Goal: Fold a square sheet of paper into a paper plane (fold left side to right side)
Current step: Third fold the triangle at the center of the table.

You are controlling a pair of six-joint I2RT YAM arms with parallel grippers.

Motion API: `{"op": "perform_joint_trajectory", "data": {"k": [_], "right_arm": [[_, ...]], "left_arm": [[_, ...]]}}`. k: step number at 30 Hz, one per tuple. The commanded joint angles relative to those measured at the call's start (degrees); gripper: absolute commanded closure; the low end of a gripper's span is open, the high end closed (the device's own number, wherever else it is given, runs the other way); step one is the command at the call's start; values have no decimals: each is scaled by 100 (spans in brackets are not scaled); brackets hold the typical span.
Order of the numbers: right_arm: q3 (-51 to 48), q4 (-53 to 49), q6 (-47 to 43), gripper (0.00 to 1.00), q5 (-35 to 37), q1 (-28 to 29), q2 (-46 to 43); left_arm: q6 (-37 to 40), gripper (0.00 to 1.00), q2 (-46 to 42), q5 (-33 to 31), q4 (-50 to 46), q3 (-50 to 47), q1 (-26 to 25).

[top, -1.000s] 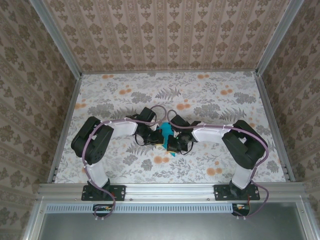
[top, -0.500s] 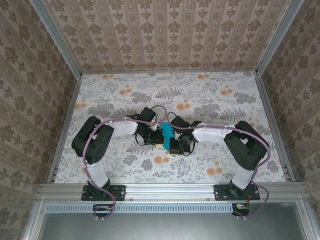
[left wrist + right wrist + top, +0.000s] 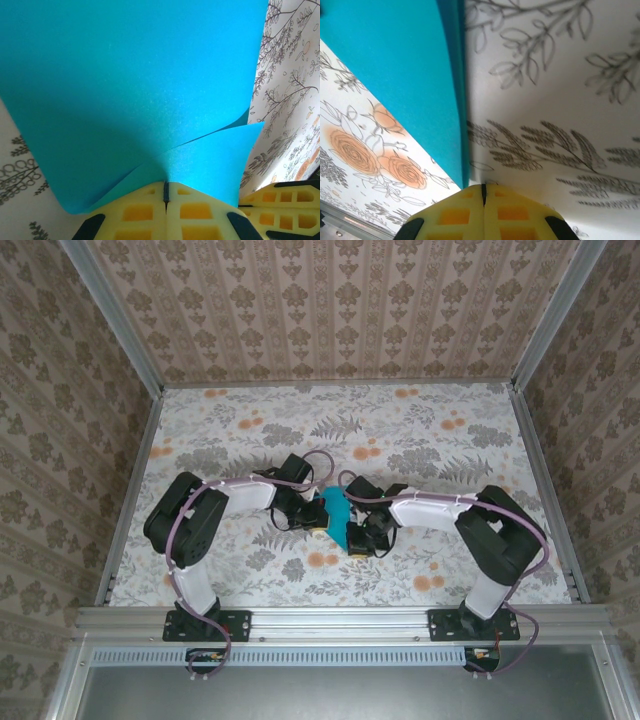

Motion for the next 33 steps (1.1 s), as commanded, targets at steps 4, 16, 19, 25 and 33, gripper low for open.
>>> {"op": "perform_joint_trajectory", "data": {"k": [4,16,19,25,33], "right_arm": [[-131,224,123,96,-88,-130,-930],[199,1098,143,97,-287,-113,266],[250,941,89,97,-253,-113,490],[178,510,105,100,69,-113,630],[89,312,27,100,232,-119,722]], "left_arm": [[120,100,256,-652,-374,-6,13],[97,100,286,-625,-362,54,-21],[87,100,265,-591,-341,74,-26],[154,97,-122,-575,-345,144,-32],[104,97,-909,-182,97,-234,-141]]}}
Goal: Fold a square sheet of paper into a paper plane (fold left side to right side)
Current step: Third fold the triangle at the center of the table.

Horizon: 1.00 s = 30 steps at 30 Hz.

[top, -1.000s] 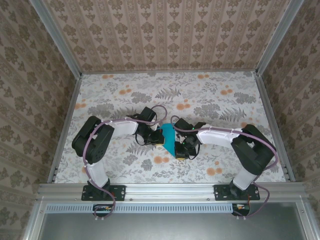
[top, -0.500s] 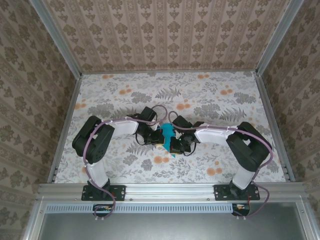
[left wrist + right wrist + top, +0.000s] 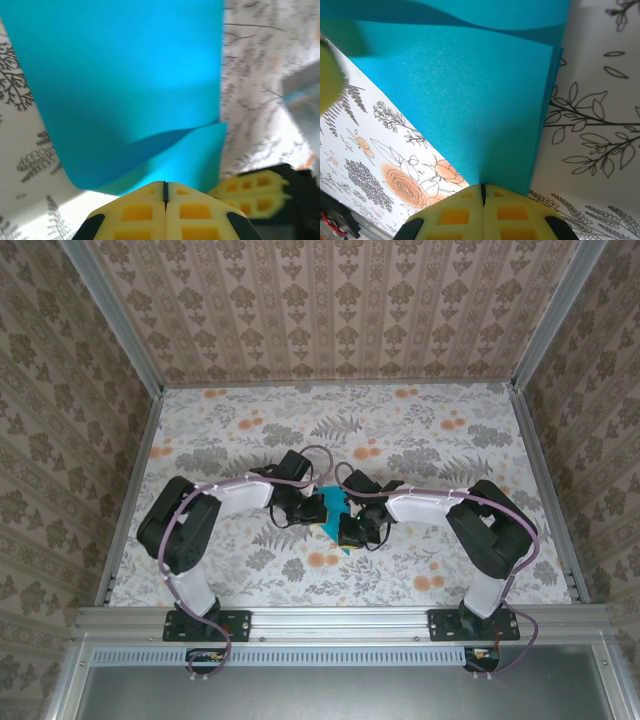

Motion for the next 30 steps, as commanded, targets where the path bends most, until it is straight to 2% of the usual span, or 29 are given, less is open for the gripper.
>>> {"op": "perform_joint_trajectory", "data": {"k": [1,6,17,30], "right_arm": [[-111,-557,-110,100,460,5,306],[-54,-617,-166,100,504,1,314],[6,-797,-271,100,617,7,335],[-6,-1078,-388,100,679,14,373]], "left_arm": [[40,98,-341,227,248,-294,-87],[19,100,-208,410,453,-447,-253],[274,100,330,111,369,-301,-296],[538,100,440,-376,117,-204,108]]}}
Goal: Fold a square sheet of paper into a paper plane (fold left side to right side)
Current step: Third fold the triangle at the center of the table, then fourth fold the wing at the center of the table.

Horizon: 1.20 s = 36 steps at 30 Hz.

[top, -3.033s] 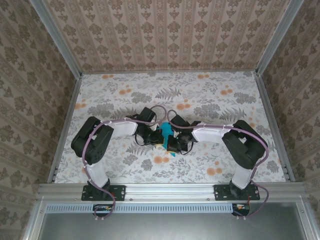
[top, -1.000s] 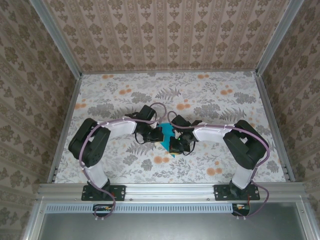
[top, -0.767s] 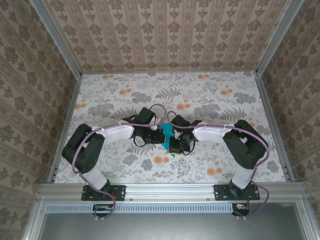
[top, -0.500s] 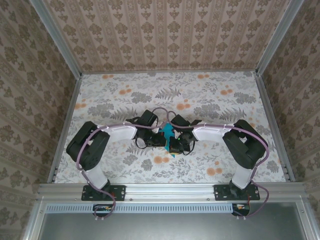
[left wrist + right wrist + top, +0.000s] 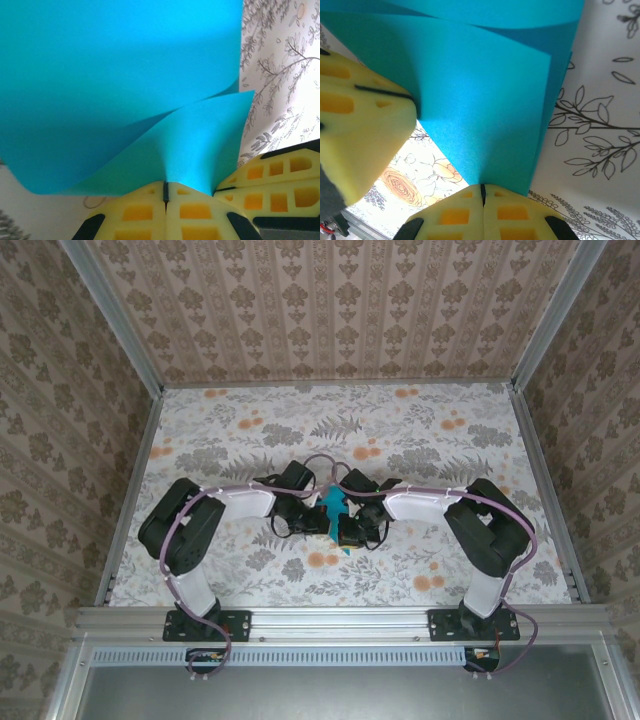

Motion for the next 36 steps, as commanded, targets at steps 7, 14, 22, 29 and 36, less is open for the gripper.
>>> {"op": "perform_joint_trajectory", "data": {"k": [7,14,22,29,36], "right_arm": [[-220,-818,-132,100,610,2,227],[-199,-603,-132,100,463,7,173],[-278,381,-468,72,630,-62,-893],[-471,762,-1542,39,1384,-376,-1595],[-166,1084,-2564,31,1029,-454,-906]], "left_arm": [[703,100,256,-763,-660,322,665],[1011,100,238,-812,-920,496,1019],[740,83,-784,-400,-951,356,1223],[-444,60,-1664,99,-117,-405,1211],[-1379,48,-1656,36,671,-1002,992]]}}
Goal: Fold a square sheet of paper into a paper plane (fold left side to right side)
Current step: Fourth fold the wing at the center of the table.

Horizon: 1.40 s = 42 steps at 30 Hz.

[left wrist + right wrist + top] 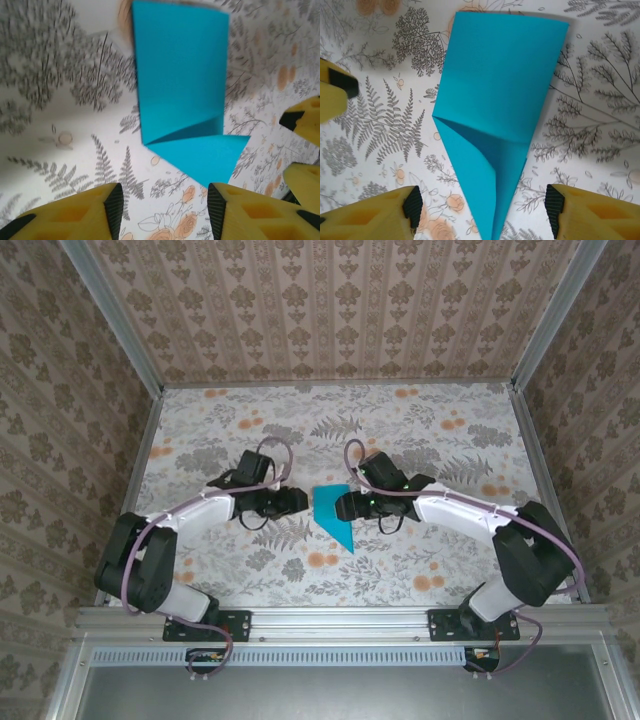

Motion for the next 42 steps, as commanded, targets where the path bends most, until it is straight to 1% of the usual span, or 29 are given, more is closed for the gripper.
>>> {"op": "perform_joint_trajectory", "data": {"k": [1,3,6,8,10,14,15,17,23,25,27,29,31,32,34,36,38,40,42], "right_arm": [[181,185,-704,31,-141,-40,430],[224,268,-732,34,-264,-43,618],[285,306,-721,45,-484,-52,878],[279,334,-686,56,-465,-52,928],[251,313,-672,71,-317,-68,870],[184,228,-722,88,-174,-130,710],[163,216,-728,91,-130,-139,677],[126,182,-712,93,-91,-168,640],[85,118,-710,94,-53,-181,620],[85,114,-696,93,-44,-184,620],[89,106,-699,91,-31,-189,624],[91,48,-681,85,50,-191,591],[72,-17,-665,76,234,-192,443],[45,-70,-661,68,384,-188,303],[1,-246,-684,58,716,-182,-21],[-19,-512,-775,50,1143,-114,-341],[-69,-730,-874,45,1458,59,-622],[-188,-739,-851,44,1572,295,-834],[-461,-515,-719,44,1705,548,-979]], "left_arm": [[-654,48,109,69,555,-138,-105],[-862,48,188,57,745,-229,-169],[-1053,47,317,27,905,-268,-253],[-1112,47,377,-5,951,-263,-290],[-1165,47,440,-16,979,-238,-325],[-1218,47,594,7,1033,-120,-420],[-1225,46,637,3,1046,-80,-446],[-1235,46,748,18,1077,-5,-498],[-1280,47,1067,101,1246,224,-598],[-1272,50,1173,150,1280,314,-629],[-1261,55,1257,159,1315,401,-658],[-1293,64,1321,175,1397,467,-675],[-1329,72,1331,183,1499,513,-695],[-1331,75,1327,178,1510,551,-717],[-1325,77,1311,180,1481,628,-747],[-1307,79,1284,179,1447,679,-774],[-1314,80,1249,178,1422,728,-792],[-1318,80,1225,180,1421,766,-792],[-1318,80,1189,177,1397,809,-792]]}}
